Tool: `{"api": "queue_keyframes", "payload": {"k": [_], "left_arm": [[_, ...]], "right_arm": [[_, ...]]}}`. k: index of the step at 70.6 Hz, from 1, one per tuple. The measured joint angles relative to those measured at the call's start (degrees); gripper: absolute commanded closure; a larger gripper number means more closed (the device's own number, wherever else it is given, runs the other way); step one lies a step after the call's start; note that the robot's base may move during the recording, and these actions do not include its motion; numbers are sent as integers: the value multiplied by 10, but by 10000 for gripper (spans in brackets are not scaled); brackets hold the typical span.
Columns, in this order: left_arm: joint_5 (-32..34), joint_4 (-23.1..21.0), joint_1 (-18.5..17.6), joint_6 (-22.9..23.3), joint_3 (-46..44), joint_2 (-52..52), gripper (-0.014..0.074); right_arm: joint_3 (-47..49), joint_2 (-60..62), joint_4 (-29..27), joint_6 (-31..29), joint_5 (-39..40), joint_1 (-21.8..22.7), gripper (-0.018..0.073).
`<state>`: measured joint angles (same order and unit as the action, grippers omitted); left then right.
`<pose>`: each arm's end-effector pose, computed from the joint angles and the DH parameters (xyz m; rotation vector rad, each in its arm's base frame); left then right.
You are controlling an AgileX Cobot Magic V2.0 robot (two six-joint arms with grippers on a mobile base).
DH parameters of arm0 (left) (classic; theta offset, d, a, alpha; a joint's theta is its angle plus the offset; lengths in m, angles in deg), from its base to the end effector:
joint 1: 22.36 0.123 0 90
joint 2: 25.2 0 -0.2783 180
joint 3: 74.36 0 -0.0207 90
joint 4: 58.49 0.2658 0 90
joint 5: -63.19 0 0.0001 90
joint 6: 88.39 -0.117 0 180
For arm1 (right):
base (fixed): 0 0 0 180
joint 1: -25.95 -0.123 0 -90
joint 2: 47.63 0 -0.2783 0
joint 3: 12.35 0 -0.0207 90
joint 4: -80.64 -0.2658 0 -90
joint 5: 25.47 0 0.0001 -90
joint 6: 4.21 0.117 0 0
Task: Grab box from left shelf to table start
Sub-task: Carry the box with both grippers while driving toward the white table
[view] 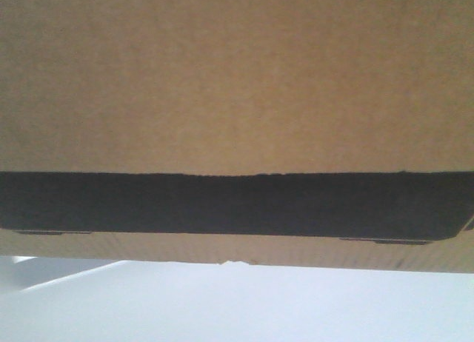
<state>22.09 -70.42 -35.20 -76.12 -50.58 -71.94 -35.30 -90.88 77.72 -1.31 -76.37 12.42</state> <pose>0.1536 -0.0513 0.3922 -0.0534 1.9696 -0.5257 0.1313 0.0364 0.3866 -0.1819 2.0431 0.2394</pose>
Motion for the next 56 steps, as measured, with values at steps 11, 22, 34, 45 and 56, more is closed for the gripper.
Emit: {"api": "queue_keyframes", "payload": {"k": [11, 22, 34, 45, 56], "left_arm": [[0, 0, 0, 0, 0, 0, 700], [0, 0, 0, 0, 0, 0, 700], [0, 0, 0, 0, 0, 0, 700], [0, 0, 0, 0, 0, 0, 700], [0, 0, 0, 0, 0, 0, 700]], "right_arm": [[0, 0, 0, 0, 0, 0, 502], [0, 0, 0, 0, 0, 0, 502], [0, 0, 0, 0, 0, 0, 502], [0, 0, 0, 0, 0, 0, 502], [0, 0, 0, 0, 0, 0, 502]]}}
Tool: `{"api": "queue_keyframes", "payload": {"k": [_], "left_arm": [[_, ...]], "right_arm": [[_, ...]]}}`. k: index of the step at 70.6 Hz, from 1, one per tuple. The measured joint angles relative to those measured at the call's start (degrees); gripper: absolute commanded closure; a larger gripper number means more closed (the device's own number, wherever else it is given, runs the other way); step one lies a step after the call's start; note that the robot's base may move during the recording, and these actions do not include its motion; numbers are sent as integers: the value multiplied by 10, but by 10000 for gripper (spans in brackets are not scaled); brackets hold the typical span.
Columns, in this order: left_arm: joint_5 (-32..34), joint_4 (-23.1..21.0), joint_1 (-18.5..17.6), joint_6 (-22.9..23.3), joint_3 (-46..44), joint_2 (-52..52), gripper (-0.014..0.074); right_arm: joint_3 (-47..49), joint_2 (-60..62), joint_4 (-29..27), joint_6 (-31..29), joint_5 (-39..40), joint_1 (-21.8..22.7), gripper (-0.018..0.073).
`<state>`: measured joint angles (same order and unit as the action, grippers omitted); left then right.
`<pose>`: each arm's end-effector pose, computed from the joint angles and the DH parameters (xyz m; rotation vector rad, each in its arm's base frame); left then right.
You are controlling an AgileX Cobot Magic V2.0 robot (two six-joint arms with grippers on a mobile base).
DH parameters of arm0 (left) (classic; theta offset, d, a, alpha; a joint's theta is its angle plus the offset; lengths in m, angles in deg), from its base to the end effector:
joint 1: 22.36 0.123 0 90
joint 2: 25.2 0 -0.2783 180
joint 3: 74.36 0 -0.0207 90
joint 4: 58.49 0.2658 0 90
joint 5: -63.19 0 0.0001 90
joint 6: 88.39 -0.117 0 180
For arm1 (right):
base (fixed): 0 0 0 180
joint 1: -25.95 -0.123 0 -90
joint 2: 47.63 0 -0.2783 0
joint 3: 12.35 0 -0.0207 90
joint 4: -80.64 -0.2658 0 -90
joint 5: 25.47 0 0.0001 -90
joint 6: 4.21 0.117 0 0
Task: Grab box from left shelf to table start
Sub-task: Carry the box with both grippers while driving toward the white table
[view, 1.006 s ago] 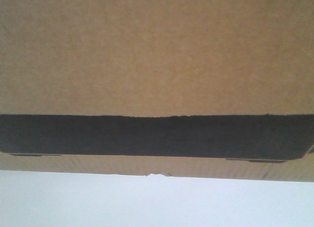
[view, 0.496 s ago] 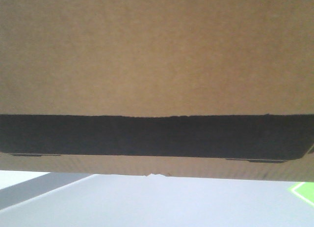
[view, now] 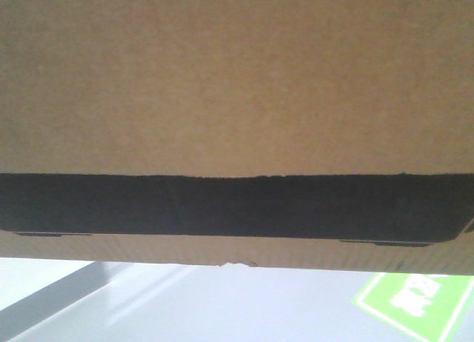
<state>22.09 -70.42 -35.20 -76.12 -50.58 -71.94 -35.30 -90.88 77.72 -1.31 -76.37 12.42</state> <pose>0.1536 -0.0513 0.3922 -0.0534 1.9696 -0.5257 0.1313 0.0364 0.3866 -0.1819 2.0431 0.2394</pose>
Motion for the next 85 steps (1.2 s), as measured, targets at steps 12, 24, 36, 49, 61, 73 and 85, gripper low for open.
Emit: {"api": "queue_keyframes", "payload": {"k": [12, 24, 36, 49, 61, 73, 85], "left_arm": [[0, 0, 0, 0, 0, 0, 700], [0, 0, 0, 0, 0, 0, 700], [0, 0, 0, 0, 0, 0, 700], [0, 0, 0, 0, 0, 0, 700], [0, 0, 0, 0, 0, 0, 700], [0, 0, 0, 0, 0, 0, 700], [0, 0, 0, 0, 0, 0, 700]], "right_arm": [[0, 0, 0, 0, 0, 0, 502], [0, 0, 0, 0, 0, 0, 502], [0, 0, 0, 0, 0, 0, 502], [0, 0, 0, 0, 0, 0, 502], [0, 0, 0, 0, 0, 0, 502], [0, 0, 0, 0, 0, 0, 502], [0, 0, 0, 0, 0, 0, 502]]}}
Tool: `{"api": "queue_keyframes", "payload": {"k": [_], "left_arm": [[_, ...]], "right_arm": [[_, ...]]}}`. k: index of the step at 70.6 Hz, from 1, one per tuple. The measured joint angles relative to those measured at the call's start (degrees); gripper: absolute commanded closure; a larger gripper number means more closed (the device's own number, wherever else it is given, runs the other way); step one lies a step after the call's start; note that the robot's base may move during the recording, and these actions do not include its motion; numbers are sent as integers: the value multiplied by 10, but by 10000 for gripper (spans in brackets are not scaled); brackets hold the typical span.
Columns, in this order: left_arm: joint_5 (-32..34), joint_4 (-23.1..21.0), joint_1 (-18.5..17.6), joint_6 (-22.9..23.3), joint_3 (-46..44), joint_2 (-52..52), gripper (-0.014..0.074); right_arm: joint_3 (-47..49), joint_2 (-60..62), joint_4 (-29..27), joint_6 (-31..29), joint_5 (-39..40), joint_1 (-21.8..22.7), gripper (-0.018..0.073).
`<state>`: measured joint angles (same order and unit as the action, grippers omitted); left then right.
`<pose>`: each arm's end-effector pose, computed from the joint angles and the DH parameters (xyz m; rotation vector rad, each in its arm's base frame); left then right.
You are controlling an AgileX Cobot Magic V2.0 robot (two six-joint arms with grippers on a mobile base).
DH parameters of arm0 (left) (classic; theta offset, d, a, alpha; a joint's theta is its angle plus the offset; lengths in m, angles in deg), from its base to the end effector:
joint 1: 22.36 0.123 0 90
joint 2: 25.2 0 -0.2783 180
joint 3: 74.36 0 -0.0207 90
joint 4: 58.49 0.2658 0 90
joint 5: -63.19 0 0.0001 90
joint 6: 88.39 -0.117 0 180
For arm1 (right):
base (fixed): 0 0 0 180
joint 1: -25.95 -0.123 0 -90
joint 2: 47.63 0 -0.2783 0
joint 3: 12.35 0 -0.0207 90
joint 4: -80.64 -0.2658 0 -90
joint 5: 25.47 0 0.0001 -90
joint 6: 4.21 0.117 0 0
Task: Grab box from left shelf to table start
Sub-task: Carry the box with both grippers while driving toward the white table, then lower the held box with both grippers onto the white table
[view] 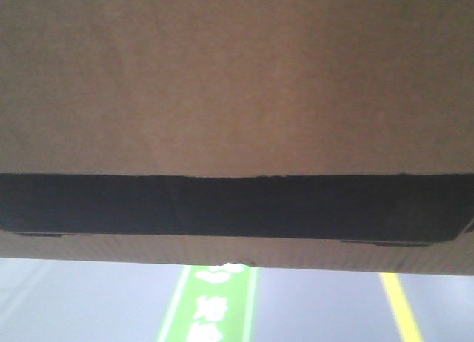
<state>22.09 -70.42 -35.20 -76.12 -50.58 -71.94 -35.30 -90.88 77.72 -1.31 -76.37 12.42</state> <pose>0.1536 -0.0513 0.3922 -0.0534 1.9696 -0.5257 0.1313 0.0364 0.3866 -0.1819 2.0431 0.2394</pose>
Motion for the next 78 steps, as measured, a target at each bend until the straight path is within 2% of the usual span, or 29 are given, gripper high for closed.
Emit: {"api": "queue_keyframes", "payload": {"k": [78], "left_arm": [[0, 0, 0, 0, 0, 0, 700]], "right_arm": [[0, 0, 0, 0, 0, 0, 502]]}}
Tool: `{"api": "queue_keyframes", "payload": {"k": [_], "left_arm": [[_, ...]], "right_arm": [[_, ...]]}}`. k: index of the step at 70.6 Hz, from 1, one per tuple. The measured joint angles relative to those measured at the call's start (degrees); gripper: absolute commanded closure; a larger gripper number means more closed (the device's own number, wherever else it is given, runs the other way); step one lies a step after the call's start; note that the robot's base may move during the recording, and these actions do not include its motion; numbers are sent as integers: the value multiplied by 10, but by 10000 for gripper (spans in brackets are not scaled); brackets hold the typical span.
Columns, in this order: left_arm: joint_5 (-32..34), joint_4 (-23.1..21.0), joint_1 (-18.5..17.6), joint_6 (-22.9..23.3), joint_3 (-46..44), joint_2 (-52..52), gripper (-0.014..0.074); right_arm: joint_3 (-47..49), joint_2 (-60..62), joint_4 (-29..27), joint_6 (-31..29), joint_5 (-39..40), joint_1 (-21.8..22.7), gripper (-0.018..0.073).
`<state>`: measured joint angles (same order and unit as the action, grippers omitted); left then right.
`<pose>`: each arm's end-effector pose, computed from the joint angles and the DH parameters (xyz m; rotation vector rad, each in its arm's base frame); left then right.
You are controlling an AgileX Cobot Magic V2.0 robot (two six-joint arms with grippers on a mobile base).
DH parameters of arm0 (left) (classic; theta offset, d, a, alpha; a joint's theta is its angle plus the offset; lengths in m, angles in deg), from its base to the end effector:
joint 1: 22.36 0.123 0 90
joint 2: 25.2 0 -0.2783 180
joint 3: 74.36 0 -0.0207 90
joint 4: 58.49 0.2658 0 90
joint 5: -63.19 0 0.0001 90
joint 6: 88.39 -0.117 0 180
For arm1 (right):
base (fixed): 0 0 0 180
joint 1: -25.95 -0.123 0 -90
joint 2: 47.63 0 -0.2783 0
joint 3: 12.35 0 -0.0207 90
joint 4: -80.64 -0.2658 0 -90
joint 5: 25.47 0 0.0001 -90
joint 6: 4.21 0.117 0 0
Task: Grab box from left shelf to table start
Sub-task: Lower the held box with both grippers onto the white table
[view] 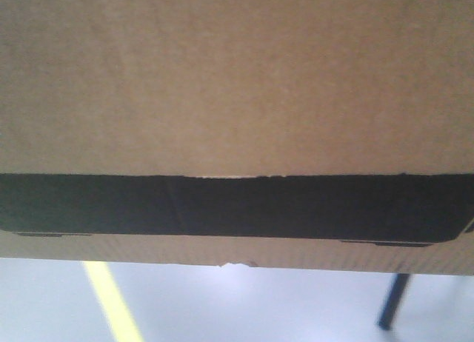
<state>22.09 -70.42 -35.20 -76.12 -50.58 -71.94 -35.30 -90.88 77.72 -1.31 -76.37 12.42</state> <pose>0.1536 -0.0513 0.3922 -0.0534 1.9696 -0.5257 0.1313 0.0364 0.3866 -0.1819 2.0431 0.2394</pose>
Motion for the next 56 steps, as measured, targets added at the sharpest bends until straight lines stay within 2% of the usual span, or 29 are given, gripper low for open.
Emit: {"api": "queue_keyframes", "payload": {"k": [56], "left_arm": [[0, 0, 0, 0, 0, 0, 700]], "right_arm": [[0, 0, 0, 0, 0, 0, 502]]}}
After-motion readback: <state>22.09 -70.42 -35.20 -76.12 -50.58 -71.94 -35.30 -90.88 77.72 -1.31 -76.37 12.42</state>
